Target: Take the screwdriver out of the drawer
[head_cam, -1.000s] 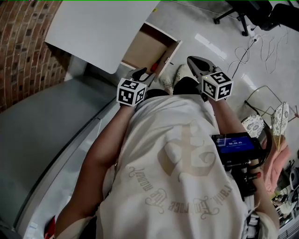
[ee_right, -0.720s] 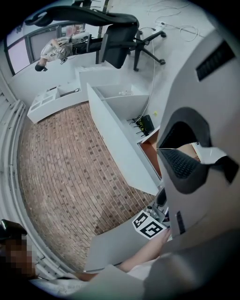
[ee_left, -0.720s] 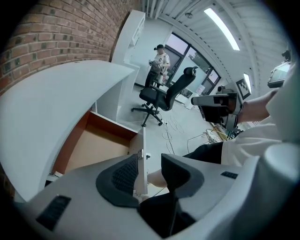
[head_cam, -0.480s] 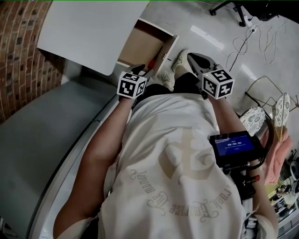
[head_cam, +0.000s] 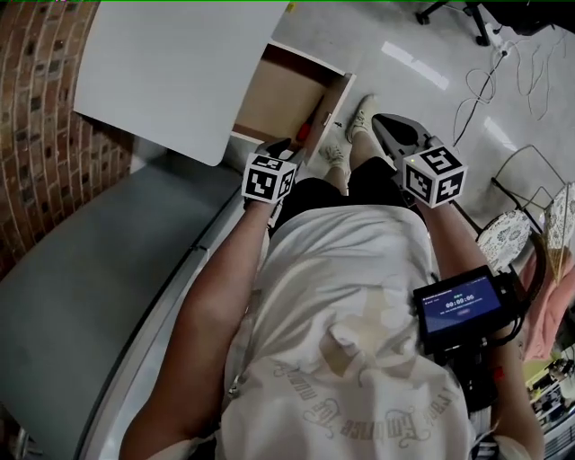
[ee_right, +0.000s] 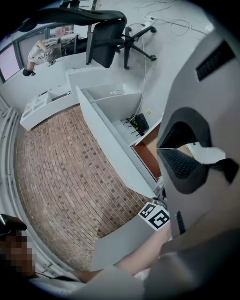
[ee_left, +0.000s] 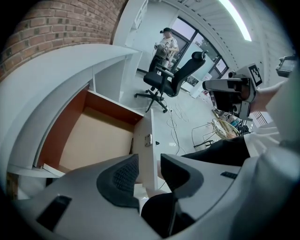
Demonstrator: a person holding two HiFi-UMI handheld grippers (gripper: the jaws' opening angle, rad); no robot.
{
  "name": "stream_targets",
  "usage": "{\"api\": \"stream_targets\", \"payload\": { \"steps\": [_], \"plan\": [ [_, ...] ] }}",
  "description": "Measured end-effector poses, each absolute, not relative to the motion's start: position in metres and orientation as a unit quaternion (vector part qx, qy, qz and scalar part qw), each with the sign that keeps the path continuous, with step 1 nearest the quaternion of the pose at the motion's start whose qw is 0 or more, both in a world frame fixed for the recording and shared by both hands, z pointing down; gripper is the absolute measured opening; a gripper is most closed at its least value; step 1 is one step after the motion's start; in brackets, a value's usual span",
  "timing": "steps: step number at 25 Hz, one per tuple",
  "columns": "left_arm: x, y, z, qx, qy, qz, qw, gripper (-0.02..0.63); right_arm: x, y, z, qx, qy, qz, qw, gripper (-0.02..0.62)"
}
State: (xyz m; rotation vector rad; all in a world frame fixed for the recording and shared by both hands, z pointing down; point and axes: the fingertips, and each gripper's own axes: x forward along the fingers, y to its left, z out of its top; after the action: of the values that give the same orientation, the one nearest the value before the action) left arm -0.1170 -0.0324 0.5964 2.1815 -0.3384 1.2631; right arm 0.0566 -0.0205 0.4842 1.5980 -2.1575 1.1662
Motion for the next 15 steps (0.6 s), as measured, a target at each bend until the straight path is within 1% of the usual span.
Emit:
{"api": "stream_targets", "payload": {
  "steps": [4, 10, 15],
  "plan": [
    [-0.114, -0.039, 0.614, 0.812, -0.128, 0.488, 0.292, 0.161, 0.060, -0.024, 0.498, 0.536, -0.735, 0.404, 0.100, 0.023],
    [-0.110, -0.043, 0.644, 0.799, -0.125, 0.500, 0.309, 0.161, 0.060, -0.033, 0.529, 0.519, -0.738, 0.420, 0.095, 0.023],
    [-0.112, -0.049, 0.663, 0.791, -0.118, 0.519, 0.302, 0.161, 0.058, -0.032, 0.541, 0.514, -0.737, 0.430, 0.092, 0.023]
  ]
}}
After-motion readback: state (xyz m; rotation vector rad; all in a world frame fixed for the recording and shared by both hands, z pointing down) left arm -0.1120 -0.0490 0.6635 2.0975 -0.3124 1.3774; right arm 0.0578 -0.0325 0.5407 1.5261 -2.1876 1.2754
